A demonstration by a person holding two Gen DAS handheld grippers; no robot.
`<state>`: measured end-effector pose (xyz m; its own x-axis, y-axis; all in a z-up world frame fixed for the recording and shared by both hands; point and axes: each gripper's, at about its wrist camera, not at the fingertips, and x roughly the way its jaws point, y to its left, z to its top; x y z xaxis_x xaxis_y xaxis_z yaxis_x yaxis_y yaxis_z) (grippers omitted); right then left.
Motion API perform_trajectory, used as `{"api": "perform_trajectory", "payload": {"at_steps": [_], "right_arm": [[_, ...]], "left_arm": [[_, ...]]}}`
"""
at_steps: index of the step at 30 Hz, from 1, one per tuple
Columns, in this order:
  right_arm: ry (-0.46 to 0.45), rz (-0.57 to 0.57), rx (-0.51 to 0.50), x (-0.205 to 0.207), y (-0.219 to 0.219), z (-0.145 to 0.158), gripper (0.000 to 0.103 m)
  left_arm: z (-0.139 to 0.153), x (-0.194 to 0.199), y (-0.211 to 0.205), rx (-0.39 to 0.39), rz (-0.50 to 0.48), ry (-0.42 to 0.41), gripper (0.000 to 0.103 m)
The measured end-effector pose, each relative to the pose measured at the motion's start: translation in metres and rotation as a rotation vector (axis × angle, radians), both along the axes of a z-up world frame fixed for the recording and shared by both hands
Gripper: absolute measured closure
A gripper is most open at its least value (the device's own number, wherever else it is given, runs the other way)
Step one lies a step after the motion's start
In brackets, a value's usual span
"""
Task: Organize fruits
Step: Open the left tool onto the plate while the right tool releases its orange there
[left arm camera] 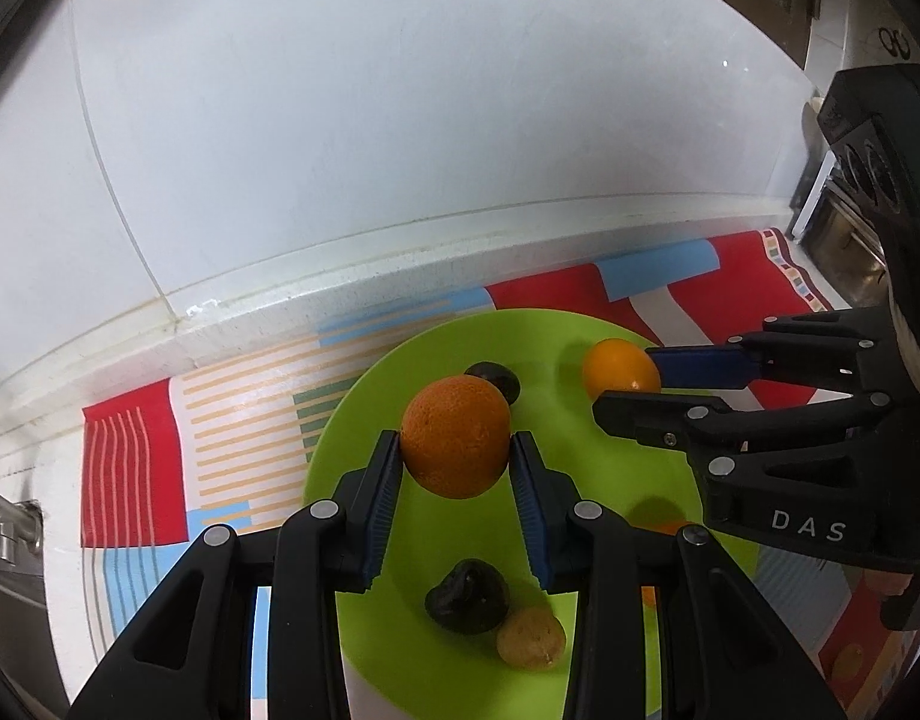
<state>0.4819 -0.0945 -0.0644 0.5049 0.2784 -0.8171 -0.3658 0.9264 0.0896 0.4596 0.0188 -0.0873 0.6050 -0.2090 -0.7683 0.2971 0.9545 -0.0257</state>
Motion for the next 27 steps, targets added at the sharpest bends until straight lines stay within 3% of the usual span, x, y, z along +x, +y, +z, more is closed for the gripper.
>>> {"api": "perform_trajectory", "payload": {"at_steps": [2,5,7,23,27], "right_arm": [[0.002,-0.003,0.002,0.001,0.000,0.000,0.070],[0.004,-0.005,0.011,0.001,0.000,0.001,0.068],[-0.006,-0.009,0.007,-0.001,-0.001,0.004,0.065],[-0.151,-0.039,0.019,-0.060,-0.020,0.063,0.064],[-0.211,-0.071,0.022,-0.086,-0.028,0.082,0.058]], "left_arm": [[-0.001,0.001,0.000,-0.002,0.000,0.007,0.066],[0.003,-0.001,0.001,0.004,0.007,-0.009,0.052],[0.008,-0.005,0.002,0.005,0.016,-0.029,0.051],[0.068,-0.063,0.006,-0.037,0.020,-0.151,0.045],[0.084,-0.087,0.001,-0.038,-0.002,-0.200,0.043]]}}
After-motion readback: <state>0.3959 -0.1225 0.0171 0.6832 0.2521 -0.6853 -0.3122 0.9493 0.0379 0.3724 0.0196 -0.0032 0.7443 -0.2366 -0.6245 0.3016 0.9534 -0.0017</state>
